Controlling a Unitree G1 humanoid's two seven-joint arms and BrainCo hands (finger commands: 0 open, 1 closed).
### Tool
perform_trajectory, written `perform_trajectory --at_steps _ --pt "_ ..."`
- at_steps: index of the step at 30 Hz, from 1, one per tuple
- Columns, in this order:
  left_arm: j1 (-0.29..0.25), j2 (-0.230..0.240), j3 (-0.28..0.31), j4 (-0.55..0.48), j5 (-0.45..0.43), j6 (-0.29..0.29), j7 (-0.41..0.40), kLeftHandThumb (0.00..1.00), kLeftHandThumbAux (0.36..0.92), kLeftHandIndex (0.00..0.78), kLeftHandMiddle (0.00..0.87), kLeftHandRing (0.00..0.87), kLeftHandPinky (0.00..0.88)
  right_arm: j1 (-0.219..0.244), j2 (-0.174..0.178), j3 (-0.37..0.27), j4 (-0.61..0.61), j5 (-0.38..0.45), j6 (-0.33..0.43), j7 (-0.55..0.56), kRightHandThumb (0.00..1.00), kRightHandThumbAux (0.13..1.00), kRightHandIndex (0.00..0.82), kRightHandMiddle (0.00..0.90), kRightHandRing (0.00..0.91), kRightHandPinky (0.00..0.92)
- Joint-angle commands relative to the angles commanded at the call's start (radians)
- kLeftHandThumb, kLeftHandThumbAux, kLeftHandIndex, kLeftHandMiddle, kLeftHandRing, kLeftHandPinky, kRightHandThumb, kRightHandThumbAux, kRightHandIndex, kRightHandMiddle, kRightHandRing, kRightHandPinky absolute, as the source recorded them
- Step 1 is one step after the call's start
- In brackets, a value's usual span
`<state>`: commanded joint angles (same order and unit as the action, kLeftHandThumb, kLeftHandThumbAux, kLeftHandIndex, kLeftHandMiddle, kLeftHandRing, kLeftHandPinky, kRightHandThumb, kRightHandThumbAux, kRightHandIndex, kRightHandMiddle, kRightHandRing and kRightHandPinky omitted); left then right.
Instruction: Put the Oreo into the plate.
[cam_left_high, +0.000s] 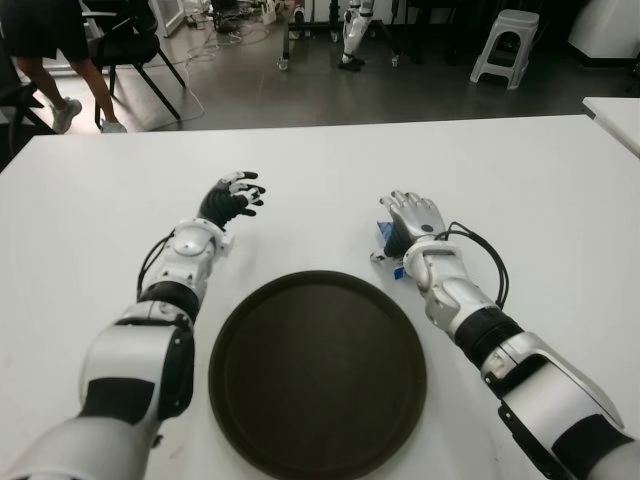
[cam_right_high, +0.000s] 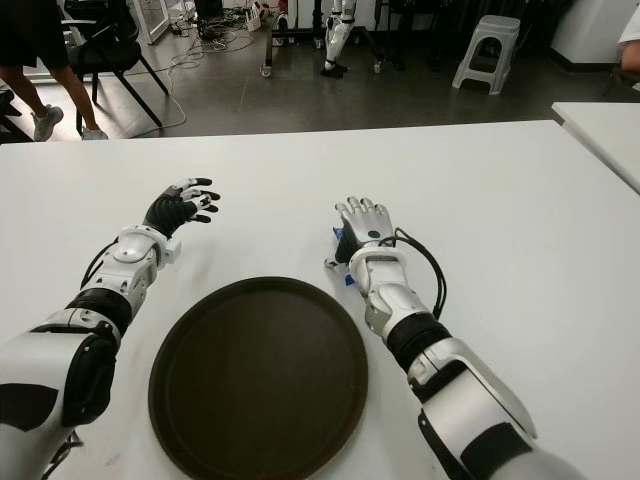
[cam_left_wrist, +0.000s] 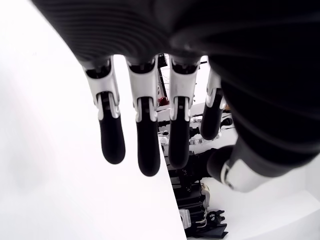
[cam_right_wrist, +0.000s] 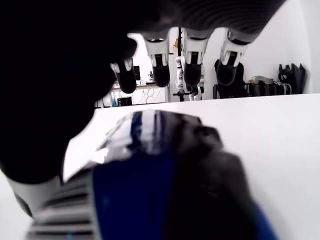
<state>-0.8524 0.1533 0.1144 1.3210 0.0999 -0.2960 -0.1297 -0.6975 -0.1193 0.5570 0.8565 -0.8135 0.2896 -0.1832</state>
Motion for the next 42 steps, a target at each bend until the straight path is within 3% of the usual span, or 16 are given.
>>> perform_trajectory --at_steps 23,31,42 --pt "0.0 -0.001 0.004 0.0 -0.002 0.003 0.004 0.149 0.658 0.225 0.353 0.37 0.407 -0.005 0.018 -0.012 0.04 0.017 -0.007 -0.026 0.0 0.721 0.0 0.0 0.0 0.0" --pt "0.0 0.0 0.001 0.0 0.001 0.002 0.006 0.147 0.669 0.207 0.338 0.358 0.401 -0.003 0.024 0.008 0.097 0.008 -0.056 -0.059 0.0 0.718 0.0 0.0 0.0 0.0" --pt "-0.002 -0.001 -0.002 -0.001 0.002 0.008 0.012 0.117 0.659 0.216 0.342 0.351 0.389 0.002 0.036 0.033 0.114 -0.001 -0.064 -0.074 0.0 0.713 0.0 0.0 0.0 0.0"
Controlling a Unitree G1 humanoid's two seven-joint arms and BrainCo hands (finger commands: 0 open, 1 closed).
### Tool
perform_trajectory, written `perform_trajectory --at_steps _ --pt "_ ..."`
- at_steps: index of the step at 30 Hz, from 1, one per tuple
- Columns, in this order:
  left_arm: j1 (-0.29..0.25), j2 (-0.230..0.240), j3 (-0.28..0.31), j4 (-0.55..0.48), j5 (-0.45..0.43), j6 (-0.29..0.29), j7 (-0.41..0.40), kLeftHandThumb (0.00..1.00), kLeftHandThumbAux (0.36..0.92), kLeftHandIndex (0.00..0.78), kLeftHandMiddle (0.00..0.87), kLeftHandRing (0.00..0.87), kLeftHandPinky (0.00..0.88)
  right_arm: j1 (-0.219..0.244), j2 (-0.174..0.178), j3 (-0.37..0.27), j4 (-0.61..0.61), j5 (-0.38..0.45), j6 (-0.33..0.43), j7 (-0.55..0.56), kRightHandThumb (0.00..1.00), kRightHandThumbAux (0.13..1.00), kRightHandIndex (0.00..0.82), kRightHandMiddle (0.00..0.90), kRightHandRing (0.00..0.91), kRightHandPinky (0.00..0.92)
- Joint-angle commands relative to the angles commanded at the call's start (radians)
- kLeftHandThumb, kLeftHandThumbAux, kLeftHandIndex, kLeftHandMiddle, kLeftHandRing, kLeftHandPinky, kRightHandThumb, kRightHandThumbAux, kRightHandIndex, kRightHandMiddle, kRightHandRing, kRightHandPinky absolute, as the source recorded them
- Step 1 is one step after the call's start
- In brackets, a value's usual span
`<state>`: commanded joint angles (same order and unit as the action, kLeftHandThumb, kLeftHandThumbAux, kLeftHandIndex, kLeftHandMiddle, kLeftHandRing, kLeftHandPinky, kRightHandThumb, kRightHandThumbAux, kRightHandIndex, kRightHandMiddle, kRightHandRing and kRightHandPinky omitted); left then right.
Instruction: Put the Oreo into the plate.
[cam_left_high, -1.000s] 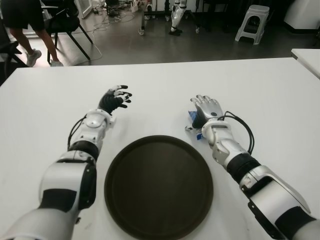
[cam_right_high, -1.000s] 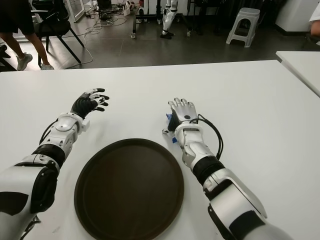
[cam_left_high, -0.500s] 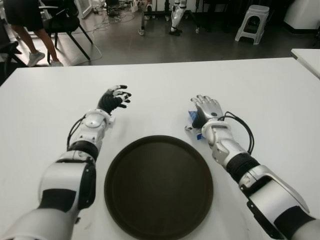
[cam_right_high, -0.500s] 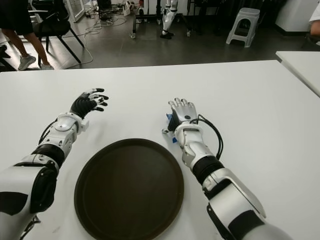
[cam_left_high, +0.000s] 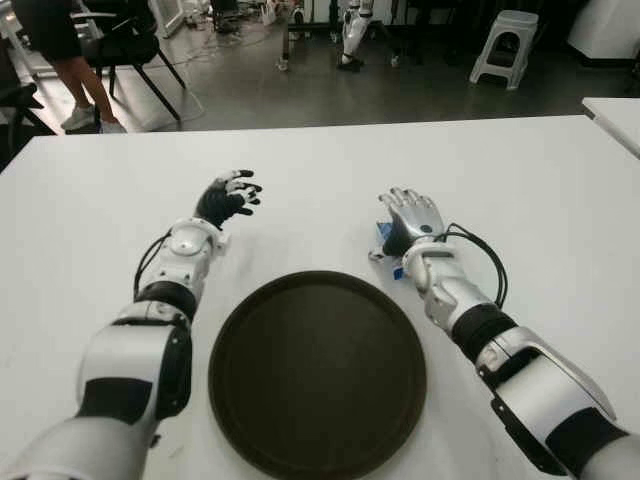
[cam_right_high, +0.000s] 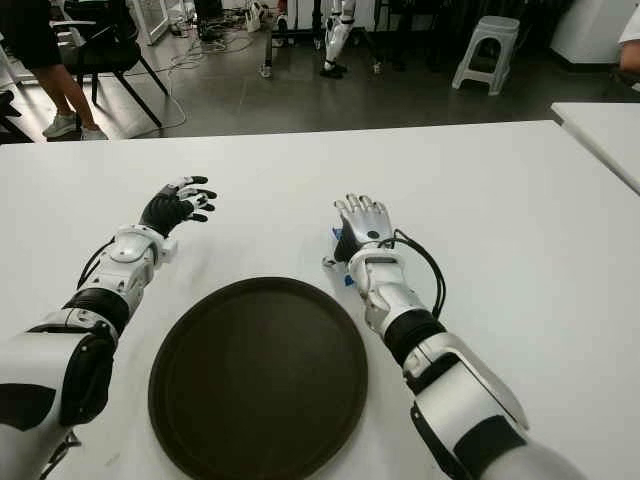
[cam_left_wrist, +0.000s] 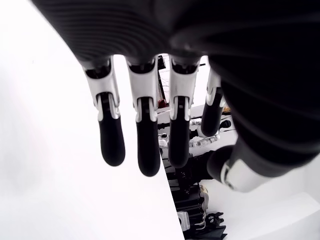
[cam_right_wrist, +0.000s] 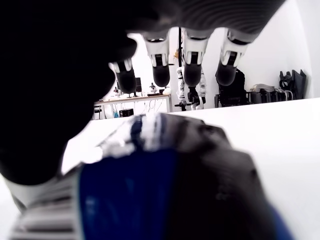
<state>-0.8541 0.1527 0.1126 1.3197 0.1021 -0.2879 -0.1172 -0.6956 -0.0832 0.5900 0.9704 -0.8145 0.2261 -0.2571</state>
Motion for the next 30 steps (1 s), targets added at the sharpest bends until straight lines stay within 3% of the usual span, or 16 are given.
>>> perform_trajectory --at_steps 30 --pt "-0.001 -0.001 0.006 -0.005 -0.016 0.001 -0.007 0.132 0.668 0.214 0.345 0.364 0.413 0.032 0.001 0.043 -0.064 -0.001 0.066 0.039 0.0 0.718 0.0 0.0 0.0 0.0"
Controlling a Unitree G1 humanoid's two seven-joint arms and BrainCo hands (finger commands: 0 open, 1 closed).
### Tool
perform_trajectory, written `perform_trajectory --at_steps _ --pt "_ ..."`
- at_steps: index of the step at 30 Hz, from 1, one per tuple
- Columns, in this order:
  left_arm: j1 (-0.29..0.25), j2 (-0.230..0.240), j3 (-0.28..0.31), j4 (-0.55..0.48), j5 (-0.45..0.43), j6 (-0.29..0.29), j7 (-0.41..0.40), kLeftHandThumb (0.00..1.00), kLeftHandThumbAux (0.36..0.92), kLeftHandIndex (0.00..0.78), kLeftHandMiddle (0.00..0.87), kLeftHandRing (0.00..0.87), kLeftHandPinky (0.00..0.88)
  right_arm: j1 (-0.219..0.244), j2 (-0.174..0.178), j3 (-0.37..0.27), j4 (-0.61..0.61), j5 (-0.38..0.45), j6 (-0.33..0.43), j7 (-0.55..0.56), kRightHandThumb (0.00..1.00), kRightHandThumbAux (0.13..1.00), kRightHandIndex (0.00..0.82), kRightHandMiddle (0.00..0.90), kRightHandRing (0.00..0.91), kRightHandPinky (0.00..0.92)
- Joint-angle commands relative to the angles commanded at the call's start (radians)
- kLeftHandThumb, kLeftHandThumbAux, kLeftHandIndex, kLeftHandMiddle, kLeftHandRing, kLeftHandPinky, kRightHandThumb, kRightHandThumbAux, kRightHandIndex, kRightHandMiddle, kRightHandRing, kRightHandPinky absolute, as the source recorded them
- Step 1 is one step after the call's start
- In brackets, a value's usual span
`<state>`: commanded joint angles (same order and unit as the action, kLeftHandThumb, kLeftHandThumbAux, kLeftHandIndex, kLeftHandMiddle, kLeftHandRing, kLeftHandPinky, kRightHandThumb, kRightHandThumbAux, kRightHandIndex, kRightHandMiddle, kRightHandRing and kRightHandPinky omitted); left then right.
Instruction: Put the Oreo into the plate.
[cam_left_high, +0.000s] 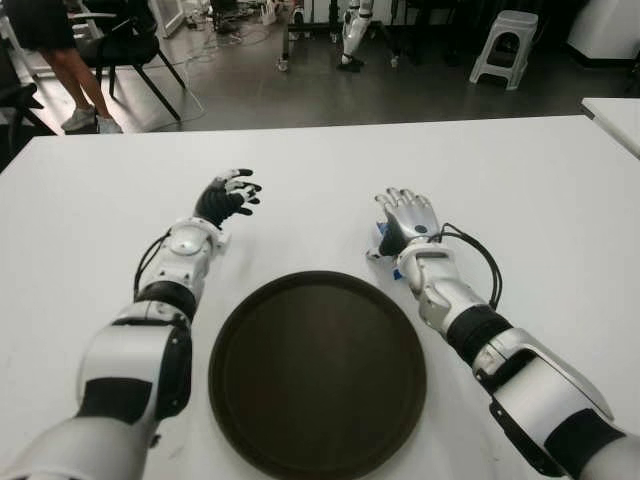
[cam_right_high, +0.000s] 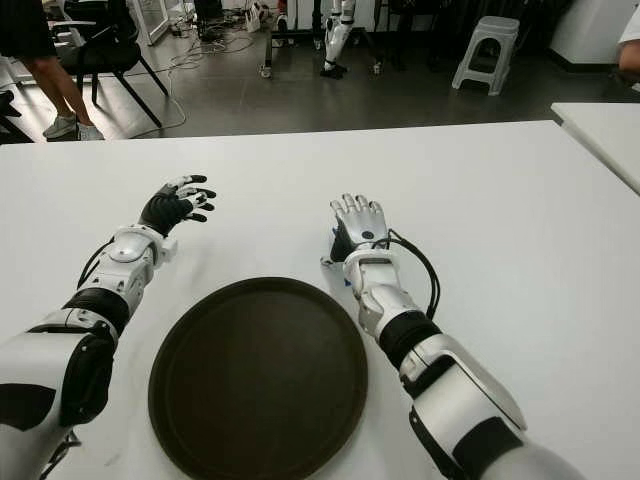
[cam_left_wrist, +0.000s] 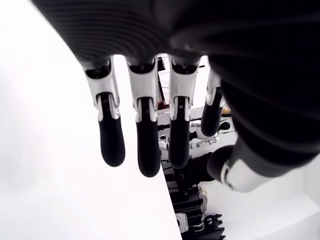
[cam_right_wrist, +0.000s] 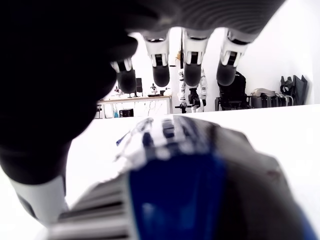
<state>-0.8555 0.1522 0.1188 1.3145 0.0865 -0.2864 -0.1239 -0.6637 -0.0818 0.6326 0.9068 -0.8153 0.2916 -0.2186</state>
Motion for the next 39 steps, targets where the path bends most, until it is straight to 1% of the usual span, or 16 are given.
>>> perform_trajectory --at_steps 5,9,18,24,26,33,35,37,39 --pt "0.0 0.0 -0.001 0.0 -0.001 0.001 0.0 0.123 0.662 0.213 0.346 0.364 0.41 0.007 -0.009 -0.001 -0.021 0.003 -0.002 0.004 0.0 0.721 0.0 0.0 0.0 0.0" --pt "0.0 0.0 0.001 0.0 -0.003 0.0 -0.004 0.124 0.65 0.206 0.342 0.364 0.406 0.016 -0.019 0.0 -0.055 0.001 0.011 0.024 0.0 0.727 0.0 0.0 0.0 0.0" --pt "0.001 0.0 0.003 -0.002 -0.008 -0.003 -0.005 0.136 0.656 0.207 0.342 0.366 0.409 0.082 -0.059 0.003 -0.192 -0.014 0.073 0.065 0.0 0.729 0.0 0.0 0.0 0.0" --pt "0.001 0.002 0.001 -0.001 -0.005 -0.001 -0.005 0.128 0.672 0.207 0.334 0.353 0.394 0.106 -0.073 0.002 -0.251 -0.021 0.099 0.086 0.0 0.734 0.0 0.0 0.0 0.0" --pt "0.001 0.003 0.001 -0.001 -0.005 -0.001 -0.006 0.126 0.675 0.207 0.335 0.356 0.401 0.111 -0.079 0.002 -0.269 -0.024 0.104 0.095 0.0 0.736 0.0 0.0 0.0 0.0" --pt "0.002 0.002 0.003 -0.002 -0.007 -0.005 -0.006 0.129 0.675 0.212 0.343 0.369 0.417 0.122 -0.09 0.001 -0.3 -0.035 0.108 0.114 0.0 0.734 0.0 0.0 0.0 0.0" --pt "0.002 0.002 0.004 -0.002 -0.007 -0.005 -0.005 0.131 0.678 0.212 0.342 0.364 0.408 0.124 -0.092 0.001 -0.305 -0.038 0.107 0.118 0.0 0.731 0.0 0.0 0.0 0.0" --pt "0.002 0.002 0.002 -0.002 -0.005 -0.004 -0.002 0.129 0.68 0.211 0.34 0.358 0.4 0.132 -0.102 -0.005 -0.318 -0.035 0.099 0.123 0.0 0.729 0.0 0.0 0.0 0.0" --pt "0.002 0.003 0.001 -0.002 -0.004 -0.003 -0.002 0.126 0.683 0.211 0.339 0.357 0.4 0.134 -0.102 -0.008 -0.321 -0.033 0.097 0.125 0.0 0.728 0.0 0.0 0.0 0.0"
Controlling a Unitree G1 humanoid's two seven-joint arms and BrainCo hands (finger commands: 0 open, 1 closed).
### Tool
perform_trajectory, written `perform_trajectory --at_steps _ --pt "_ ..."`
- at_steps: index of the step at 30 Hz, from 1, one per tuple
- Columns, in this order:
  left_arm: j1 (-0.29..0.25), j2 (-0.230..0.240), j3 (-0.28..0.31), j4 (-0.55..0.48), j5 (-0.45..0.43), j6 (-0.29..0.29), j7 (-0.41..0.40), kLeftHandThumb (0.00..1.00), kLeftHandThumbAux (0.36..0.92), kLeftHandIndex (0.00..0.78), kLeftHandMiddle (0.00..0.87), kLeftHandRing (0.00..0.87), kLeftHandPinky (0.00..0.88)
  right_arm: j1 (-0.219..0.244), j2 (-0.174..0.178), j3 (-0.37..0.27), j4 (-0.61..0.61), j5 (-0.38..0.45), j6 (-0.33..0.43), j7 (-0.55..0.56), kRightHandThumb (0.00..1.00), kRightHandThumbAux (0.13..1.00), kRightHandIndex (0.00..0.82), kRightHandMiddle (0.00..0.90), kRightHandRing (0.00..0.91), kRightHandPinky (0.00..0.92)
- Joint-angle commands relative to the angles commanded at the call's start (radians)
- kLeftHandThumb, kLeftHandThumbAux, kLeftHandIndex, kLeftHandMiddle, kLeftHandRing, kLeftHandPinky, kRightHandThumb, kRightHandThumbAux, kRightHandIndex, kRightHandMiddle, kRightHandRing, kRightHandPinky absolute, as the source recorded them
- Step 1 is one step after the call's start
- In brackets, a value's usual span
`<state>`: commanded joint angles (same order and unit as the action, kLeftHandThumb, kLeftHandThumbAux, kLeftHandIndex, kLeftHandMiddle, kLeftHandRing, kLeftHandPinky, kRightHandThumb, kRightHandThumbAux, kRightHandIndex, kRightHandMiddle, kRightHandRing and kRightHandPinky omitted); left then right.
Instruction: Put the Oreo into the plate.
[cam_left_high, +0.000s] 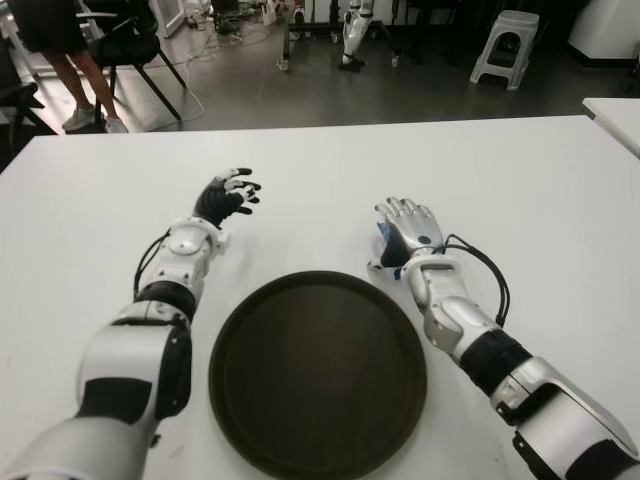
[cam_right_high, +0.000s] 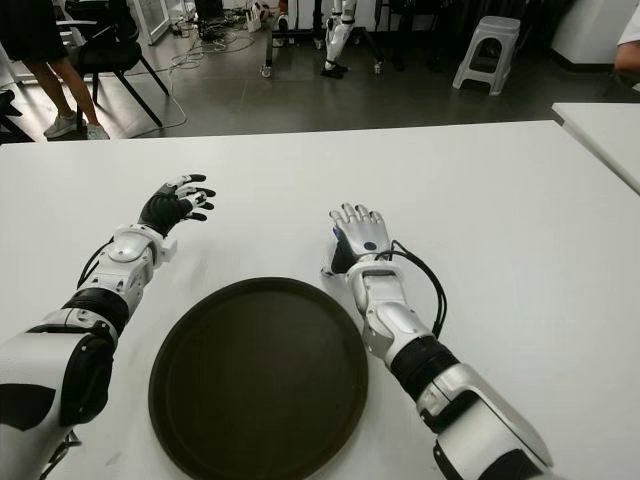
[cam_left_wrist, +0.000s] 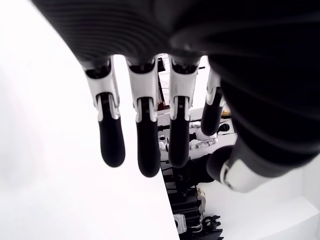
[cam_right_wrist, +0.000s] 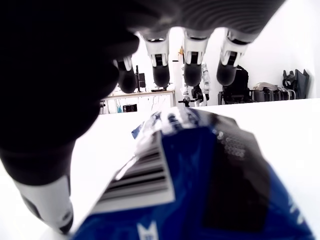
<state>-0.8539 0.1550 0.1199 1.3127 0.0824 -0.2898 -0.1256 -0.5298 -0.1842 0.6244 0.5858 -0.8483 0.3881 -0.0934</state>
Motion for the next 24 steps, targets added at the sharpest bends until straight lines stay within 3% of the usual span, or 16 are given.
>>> perform_trajectory --at_steps 17,24 --pt "-0.001 0.003 -0.003 0.0 0.002 0.004 -0.001 0.099 0.693 0.208 0.334 0.36 0.405 0.006 0.001 -0.01 -0.007 -0.001 -0.002 -0.006 0.0 0.742 0.0 0.0 0.0 0.0" --pt "0.0 0.004 0.001 -0.001 -0.002 0.004 -0.002 0.136 0.681 0.213 0.341 0.366 0.415 0.025 0.003 -0.014 -0.048 -0.006 0.032 0.013 0.0 0.741 0.0 0.0 0.0 0.0"
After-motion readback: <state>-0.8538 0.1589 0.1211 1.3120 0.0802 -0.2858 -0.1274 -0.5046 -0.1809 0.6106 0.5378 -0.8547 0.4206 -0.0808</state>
